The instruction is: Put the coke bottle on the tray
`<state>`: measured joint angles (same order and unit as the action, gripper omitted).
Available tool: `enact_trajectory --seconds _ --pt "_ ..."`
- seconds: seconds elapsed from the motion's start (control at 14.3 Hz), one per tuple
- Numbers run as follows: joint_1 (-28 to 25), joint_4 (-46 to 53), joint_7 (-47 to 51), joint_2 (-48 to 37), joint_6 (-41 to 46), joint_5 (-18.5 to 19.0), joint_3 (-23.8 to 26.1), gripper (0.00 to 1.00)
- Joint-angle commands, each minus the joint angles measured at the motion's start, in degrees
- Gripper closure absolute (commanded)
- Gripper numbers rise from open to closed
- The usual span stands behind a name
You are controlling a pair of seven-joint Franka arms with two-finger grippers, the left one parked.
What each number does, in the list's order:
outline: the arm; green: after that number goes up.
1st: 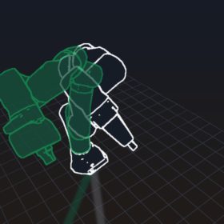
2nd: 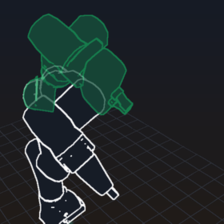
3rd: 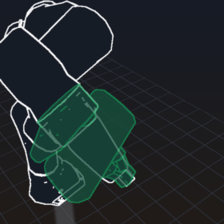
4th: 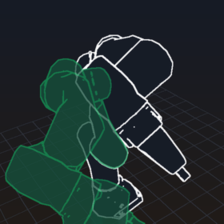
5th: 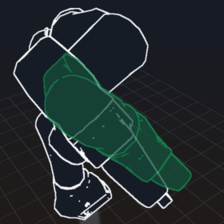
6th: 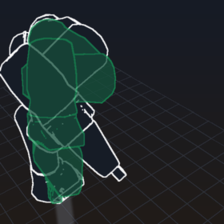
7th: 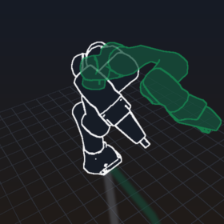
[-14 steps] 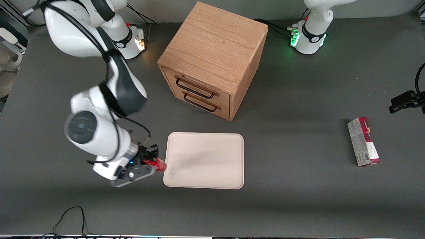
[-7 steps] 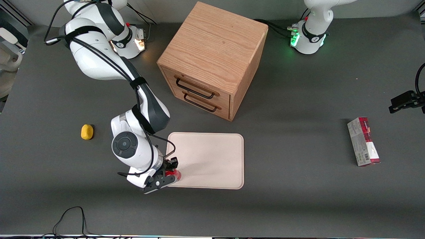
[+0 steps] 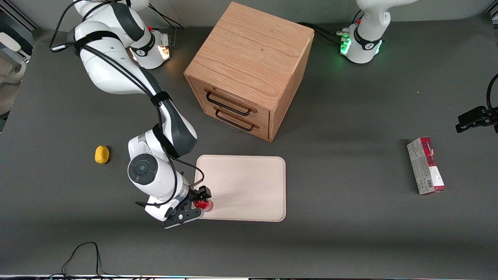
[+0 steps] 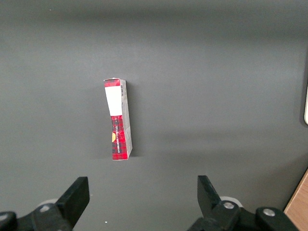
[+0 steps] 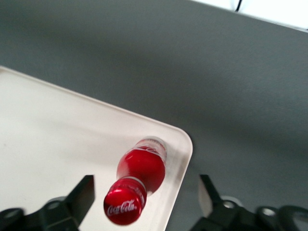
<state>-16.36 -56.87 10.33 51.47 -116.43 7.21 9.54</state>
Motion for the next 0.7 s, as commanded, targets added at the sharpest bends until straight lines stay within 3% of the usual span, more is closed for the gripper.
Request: enact_trajectory --seconds 0.0,0.28,0.49,0.63 --pt "1.06 -6.82 4.17 -9.68 5.85 -0.26 -0.22 0.0" --pt "1.77 -32.18 2.34 -32.42 3.86 -7.02 -8.21 0.0" --pt "1.68 -54.85 2.07 -51.32 -2.02 -7.48 -12.69 0.0" --pt "1.68 -64.56 1.11 -61.09 -2.84 -7.39 -15.51 0.0"
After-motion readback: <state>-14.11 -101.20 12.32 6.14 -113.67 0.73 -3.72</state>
